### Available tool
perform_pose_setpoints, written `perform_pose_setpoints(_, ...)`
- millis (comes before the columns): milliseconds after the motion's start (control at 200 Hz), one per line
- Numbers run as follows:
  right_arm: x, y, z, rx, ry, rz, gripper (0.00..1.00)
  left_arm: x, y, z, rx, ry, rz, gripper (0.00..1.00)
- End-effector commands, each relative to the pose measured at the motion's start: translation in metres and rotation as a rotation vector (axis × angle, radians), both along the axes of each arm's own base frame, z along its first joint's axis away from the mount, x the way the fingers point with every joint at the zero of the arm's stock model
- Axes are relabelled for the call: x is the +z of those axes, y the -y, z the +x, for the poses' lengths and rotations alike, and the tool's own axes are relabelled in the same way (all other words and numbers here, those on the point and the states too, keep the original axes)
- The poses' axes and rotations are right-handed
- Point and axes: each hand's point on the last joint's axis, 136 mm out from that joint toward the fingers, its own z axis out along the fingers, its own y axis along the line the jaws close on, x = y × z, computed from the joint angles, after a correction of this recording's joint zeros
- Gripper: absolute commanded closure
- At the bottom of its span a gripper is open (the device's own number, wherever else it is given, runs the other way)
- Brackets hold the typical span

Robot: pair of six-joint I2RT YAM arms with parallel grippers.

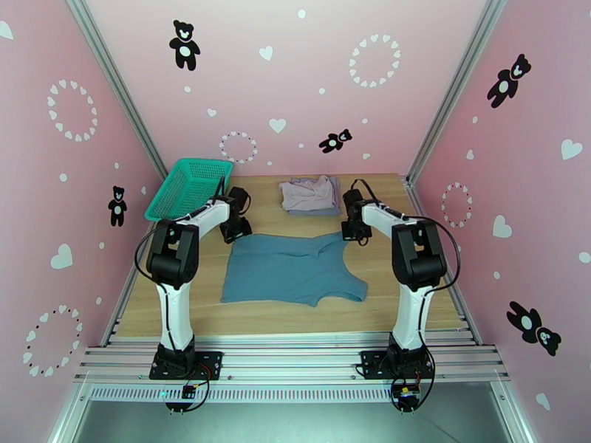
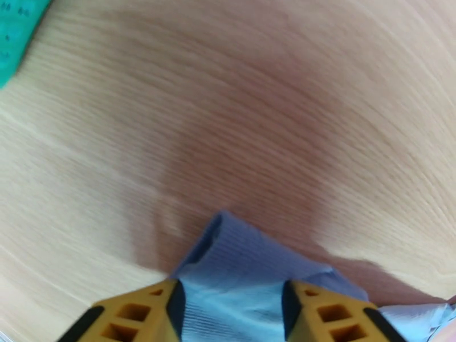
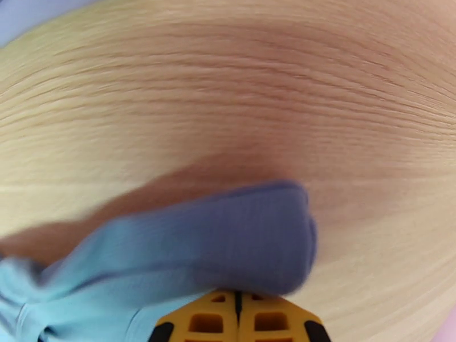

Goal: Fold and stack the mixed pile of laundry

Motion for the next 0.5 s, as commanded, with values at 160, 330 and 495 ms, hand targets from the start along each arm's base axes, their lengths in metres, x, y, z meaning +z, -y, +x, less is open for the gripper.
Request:
perform_pose_setpoints(160,0.118,-0.059,-0.070,0.210,0.184,0.093,0.72,0.123,-0.018,-0.078,-0.024,0.162,0.020,0.36)
perform_pose_setpoints(330,0.119,-0.090,-0.125,0.325,0.160,0.090,0.70,0.077,-0.008,-0.170,0.037,0.089,-0.121,0.39)
perform_pose_setpoints(495,0.115,-0.109,-0.150,0.400,0.160,0.089,0.70,0.031,-0.009,-0.215,0.177,0.043,-0.159,0.47)
